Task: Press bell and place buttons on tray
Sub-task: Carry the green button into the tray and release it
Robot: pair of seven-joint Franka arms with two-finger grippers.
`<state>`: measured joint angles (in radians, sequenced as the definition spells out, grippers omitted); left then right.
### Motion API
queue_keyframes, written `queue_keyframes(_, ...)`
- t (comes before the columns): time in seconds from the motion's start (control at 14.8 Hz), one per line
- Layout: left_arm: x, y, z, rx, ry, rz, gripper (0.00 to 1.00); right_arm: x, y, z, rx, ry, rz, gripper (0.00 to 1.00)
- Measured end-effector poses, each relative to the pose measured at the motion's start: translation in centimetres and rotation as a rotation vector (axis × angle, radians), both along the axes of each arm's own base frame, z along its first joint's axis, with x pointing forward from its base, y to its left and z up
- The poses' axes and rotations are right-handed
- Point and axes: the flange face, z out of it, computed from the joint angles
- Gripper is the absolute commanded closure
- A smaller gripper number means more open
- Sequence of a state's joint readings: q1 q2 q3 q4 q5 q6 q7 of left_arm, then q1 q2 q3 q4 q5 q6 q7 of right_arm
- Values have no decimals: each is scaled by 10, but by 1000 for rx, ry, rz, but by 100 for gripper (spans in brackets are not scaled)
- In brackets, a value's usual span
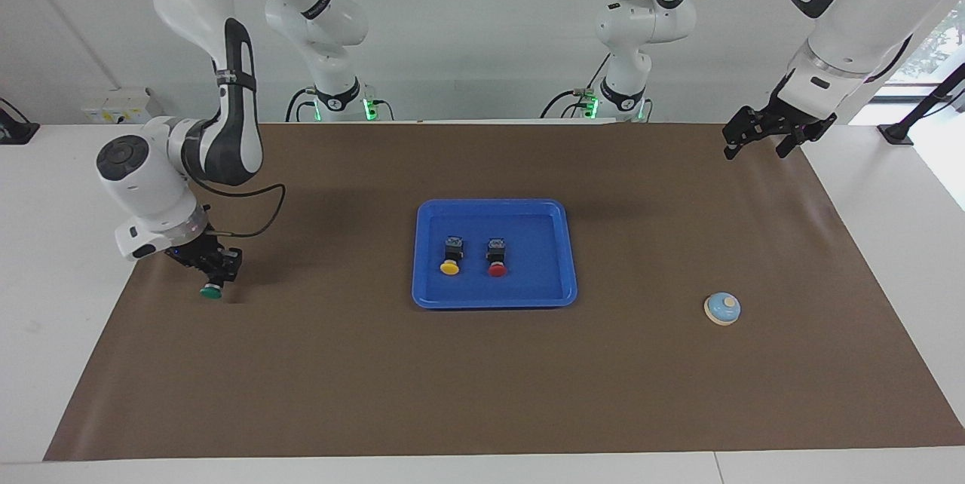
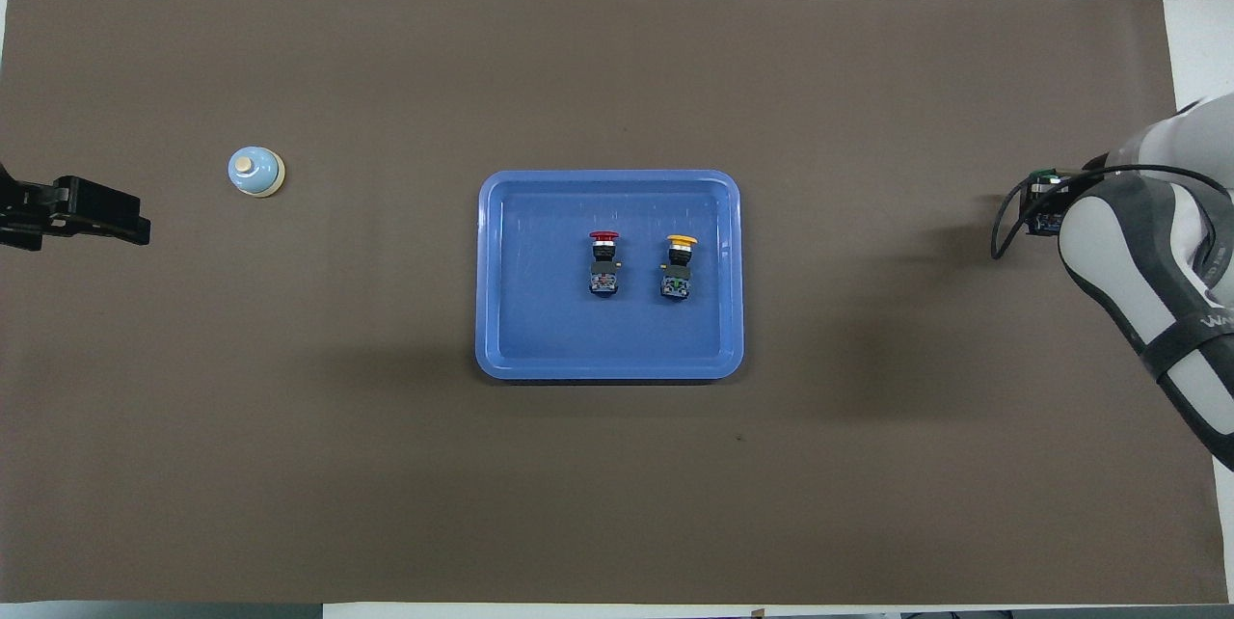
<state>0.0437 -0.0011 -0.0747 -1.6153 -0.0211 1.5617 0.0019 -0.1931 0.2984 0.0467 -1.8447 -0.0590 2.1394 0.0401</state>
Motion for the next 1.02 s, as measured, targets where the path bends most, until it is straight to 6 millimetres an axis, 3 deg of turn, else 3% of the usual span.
queue_keyframes(0.14,0,0,0,0,0,0,0,16,56,42,-2,21,-25,100)
queue_keyframes(0.27,0,0,0,0,0,0,0,24,125,68,-5,27,-42,100)
queue_keyframes(0.54,0,0,0,0,0,0,0,7,306,88,22,37,-73,100)
queue_keyframes(0.75,0,0,0,0,0,0,0,-16,408,85,48,35,-81,100)
queue_keyframes(1.02,0,0,0,0,0,0,0,-38,515,38,61,24,-87,100)
